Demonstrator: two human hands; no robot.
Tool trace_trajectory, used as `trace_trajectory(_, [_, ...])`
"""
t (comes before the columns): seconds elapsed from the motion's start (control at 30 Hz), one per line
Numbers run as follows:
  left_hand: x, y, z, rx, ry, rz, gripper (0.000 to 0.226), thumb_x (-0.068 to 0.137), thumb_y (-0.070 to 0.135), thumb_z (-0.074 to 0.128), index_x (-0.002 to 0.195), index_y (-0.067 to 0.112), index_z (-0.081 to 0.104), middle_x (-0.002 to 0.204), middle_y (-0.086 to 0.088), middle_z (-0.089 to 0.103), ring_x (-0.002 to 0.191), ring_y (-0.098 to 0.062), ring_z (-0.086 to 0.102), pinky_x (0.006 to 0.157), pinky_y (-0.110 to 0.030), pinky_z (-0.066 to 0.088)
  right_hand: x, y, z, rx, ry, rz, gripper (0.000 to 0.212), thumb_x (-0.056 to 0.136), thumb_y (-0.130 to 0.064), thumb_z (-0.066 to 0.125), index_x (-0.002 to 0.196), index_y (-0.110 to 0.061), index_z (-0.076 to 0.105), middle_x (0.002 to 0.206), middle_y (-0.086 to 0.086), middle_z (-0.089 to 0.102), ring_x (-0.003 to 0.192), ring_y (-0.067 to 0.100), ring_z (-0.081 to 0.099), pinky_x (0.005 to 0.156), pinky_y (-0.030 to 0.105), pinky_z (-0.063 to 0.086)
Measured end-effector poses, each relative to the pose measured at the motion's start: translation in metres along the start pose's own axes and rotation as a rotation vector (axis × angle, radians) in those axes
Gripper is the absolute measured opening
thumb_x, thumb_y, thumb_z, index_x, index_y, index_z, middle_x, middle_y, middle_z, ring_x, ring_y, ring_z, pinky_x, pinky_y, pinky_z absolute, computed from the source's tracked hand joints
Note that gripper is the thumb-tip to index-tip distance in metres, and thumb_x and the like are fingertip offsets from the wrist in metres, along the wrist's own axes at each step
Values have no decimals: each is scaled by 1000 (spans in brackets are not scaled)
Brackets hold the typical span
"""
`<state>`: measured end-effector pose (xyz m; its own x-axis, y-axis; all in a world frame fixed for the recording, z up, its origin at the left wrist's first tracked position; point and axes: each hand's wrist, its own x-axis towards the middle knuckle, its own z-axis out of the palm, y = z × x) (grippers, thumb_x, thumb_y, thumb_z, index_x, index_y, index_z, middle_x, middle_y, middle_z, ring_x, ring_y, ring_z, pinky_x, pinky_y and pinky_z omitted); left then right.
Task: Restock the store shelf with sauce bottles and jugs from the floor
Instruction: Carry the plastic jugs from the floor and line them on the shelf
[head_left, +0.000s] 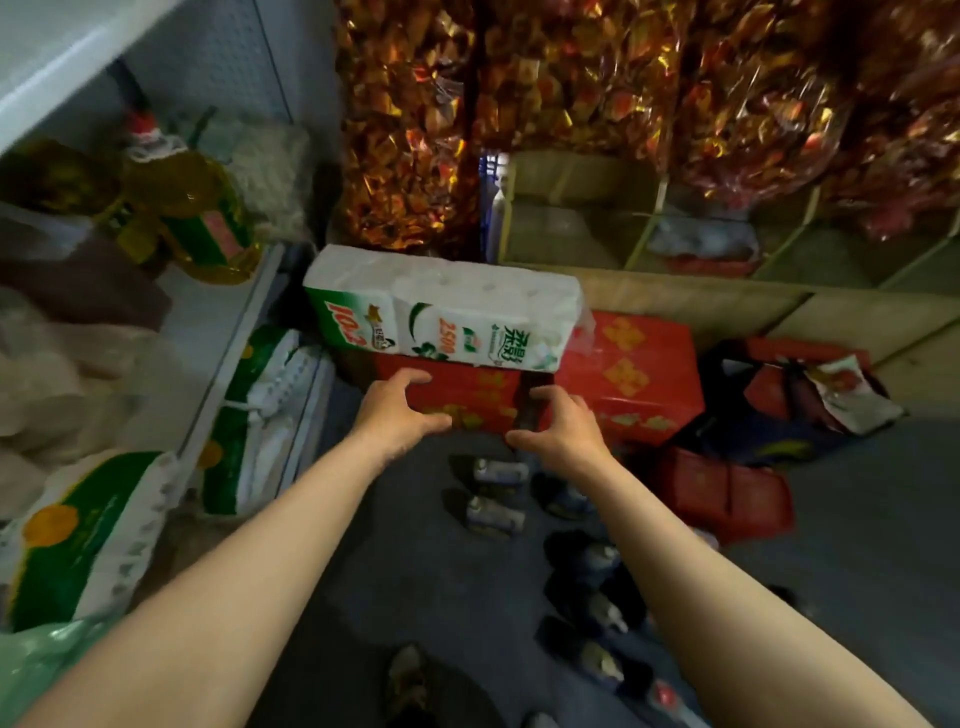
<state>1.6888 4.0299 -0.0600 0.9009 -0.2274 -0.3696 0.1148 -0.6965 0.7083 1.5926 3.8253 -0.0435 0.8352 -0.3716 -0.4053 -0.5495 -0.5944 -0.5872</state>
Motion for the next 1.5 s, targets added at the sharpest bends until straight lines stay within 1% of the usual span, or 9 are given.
trace_trajectory(0.13, [16, -20, 36, 72, -111, -66, 65, 78, 35, 84, 134, 27, 52, 141, -1, 49, 128, -24, 50, 84, -29, 43, 15, 39, 29, 36, -48, 115, 72, 84, -41, 79, 146, -23, 45, 145, 7, 45, 135, 28, 43, 104, 38, 42])
trace_trajectory(0.5, [32, -115, 152, 16, -215, -329, 62, 79, 35, 83, 134, 28, 54, 143, -7, 48, 128, -28, 49, 95, -39, 48, 62, 180, 108, 35, -227, 278, 73, 87, -40, 77, 148, -19, 44, 149, 9, 47, 134, 30, 49, 104, 40, 47])
trace_trajectory(0.87, [98, -248, 292, -218, -283, -383, 63, 80, 24, 82, 135, 24, 53, 134, -9, 53, 121, -25, 57, 100, -47, 51, 140, 317, 251, 88, -138, 233, 70, 88, -28, 77, 147, -12, 44, 146, 11, 53, 132, 28, 52, 105, 36, 43])
trace_trajectory(1.07, [162, -347, 380, -288, -300, -365, 81, 77, 13, 83, 147, 19, 42, 137, -7, 49, 127, -23, 51, 102, -39, 47, 196, 395, 361, 155, -75, 206, 91, 86, -27, 81, 158, -19, 25, 159, 8, 37, 145, 27, 38, 118, 43, 37])
trace_trajectory(1.2, [211, -407, 428, -266, -320, -232, 109, 66, 26, 91, 154, 26, 29, 147, 2, 46, 135, -18, 43, 113, -44, 39, 236, 445, 423, 224, -76, 187, 101, 82, -25, 84, 160, -20, 20, 160, 8, 36, 146, 27, 36, 119, 47, 36])
trace_trajectory(1.3, [243, -428, 453, -205, -381, -124, 107, 69, 15, 89, 155, 22, 28, 148, 1, 46, 137, -17, 43, 112, -35, 39, 266, 479, 457, 265, -90, 120, 95, 81, -16, 84, 155, -23, 26, 155, 3, 42, 144, 22, 39, 117, 39, 39])
trace_trajectory(1.4, [267, -446, 469, -192, -452, -59, 100, 73, 7, 84, 153, 27, 28, 146, 8, 46, 135, -10, 41, 110, -28, 34, 294, 504, 474, 301, -146, 62, 82, 83, -4, 79, 151, -16, 34, 144, -2, 46, 132, 10, 41, 93, 2, 41])
trace_trajectory(1.43, [273, -453, 473, -190, -452, -41, 99, 72, 9, 84, 152, 30, 30, 147, 9, 46, 135, -10, 41, 112, -33, 34, 301, 511, 476, 314, -178, 58, 80, 83, -2, 78, 151, -14, 35, 141, -4, 47, 128, 8, 41, 84, -3, 40])
trace_trajectory(1.5, [282, -462, 474, -196, -445, -2, 95, 70, 12, 85, 149, 28, 35, 143, 9, 50, 129, -6, 45, 108, -32, 39, 315, 524, 481, 327, -230, 36, 80, 82, -2, 79, 150, -14, 37, 139, -6, 47, 130, 9, 43, 87, 1, 44])
